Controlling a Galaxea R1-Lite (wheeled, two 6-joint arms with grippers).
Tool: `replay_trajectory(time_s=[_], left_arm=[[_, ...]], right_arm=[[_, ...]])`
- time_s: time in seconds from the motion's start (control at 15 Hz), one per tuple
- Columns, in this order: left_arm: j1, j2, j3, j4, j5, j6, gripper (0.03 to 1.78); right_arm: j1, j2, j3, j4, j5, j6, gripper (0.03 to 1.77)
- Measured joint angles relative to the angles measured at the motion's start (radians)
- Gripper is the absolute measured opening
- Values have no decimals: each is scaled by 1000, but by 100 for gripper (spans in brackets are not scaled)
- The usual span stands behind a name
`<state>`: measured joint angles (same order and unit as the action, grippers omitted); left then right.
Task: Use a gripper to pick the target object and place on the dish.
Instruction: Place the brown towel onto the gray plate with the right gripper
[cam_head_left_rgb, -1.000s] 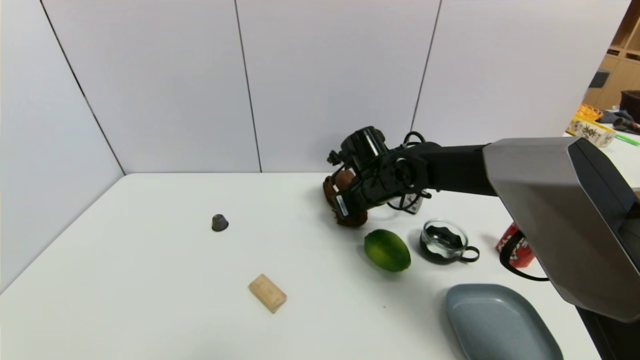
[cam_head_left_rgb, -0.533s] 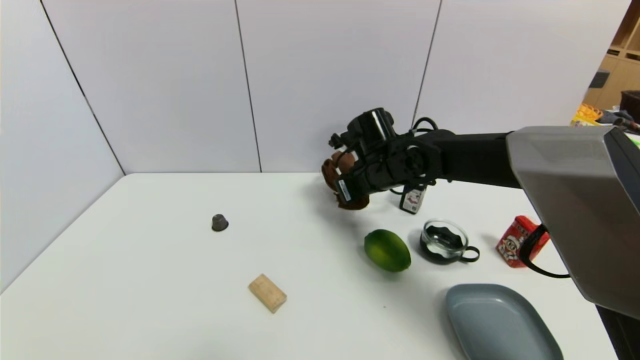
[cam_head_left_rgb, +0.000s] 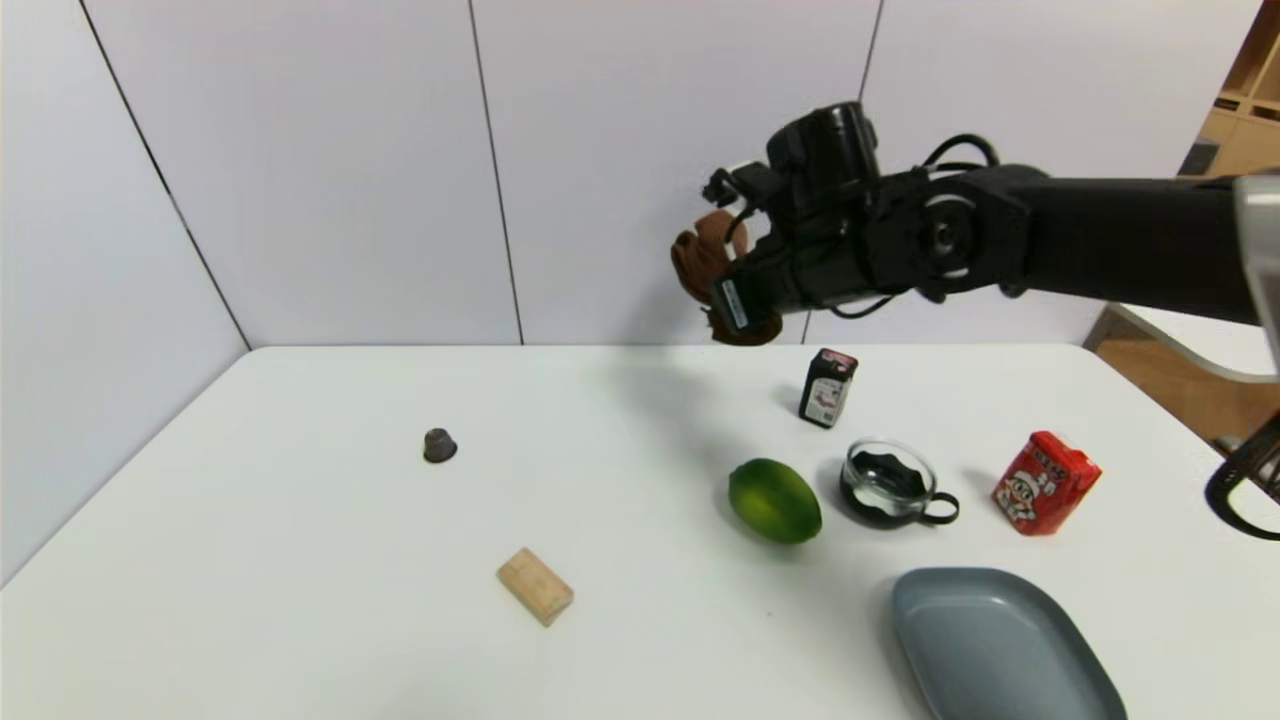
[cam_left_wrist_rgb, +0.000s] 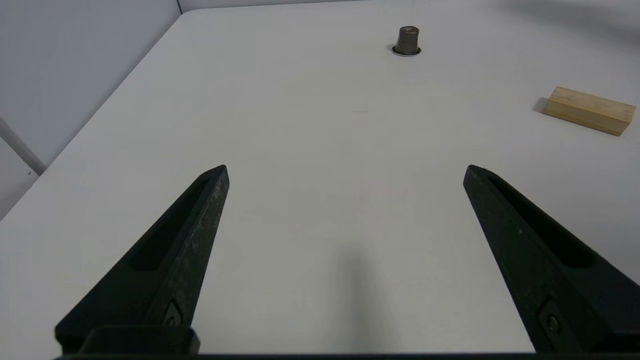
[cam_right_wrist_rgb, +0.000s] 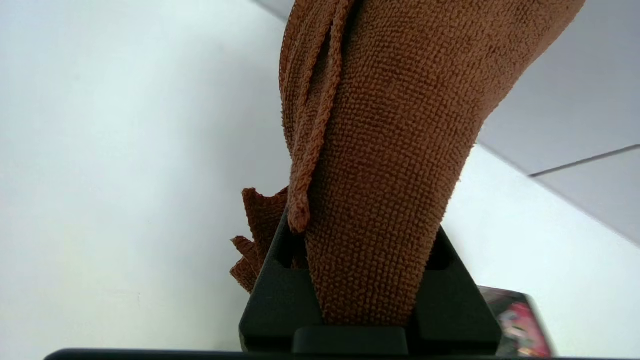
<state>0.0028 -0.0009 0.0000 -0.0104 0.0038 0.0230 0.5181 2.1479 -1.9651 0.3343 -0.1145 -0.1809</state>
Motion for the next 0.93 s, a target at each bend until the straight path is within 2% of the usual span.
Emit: replay_trajectory(time_s=[0.27, 0.47, 0.67, 0.93], left_arm=[[0, 0, 0, 0, 0, 0, 169], [0, 0, 0, 0, 0, 0, 169], [0, 0, 0, 0, 0, 0, 169], [0, 0, 0, 0, 0, 0, 169]], right_arm=[[-21, -153, 0, 12, 0, -66, 38], [-32, -284, 3, 66, 0, -113, 38], [-58, -426, 14, 172, 0, -156, 38], [-111, -656, 86, 400, 0, -189, 38]])
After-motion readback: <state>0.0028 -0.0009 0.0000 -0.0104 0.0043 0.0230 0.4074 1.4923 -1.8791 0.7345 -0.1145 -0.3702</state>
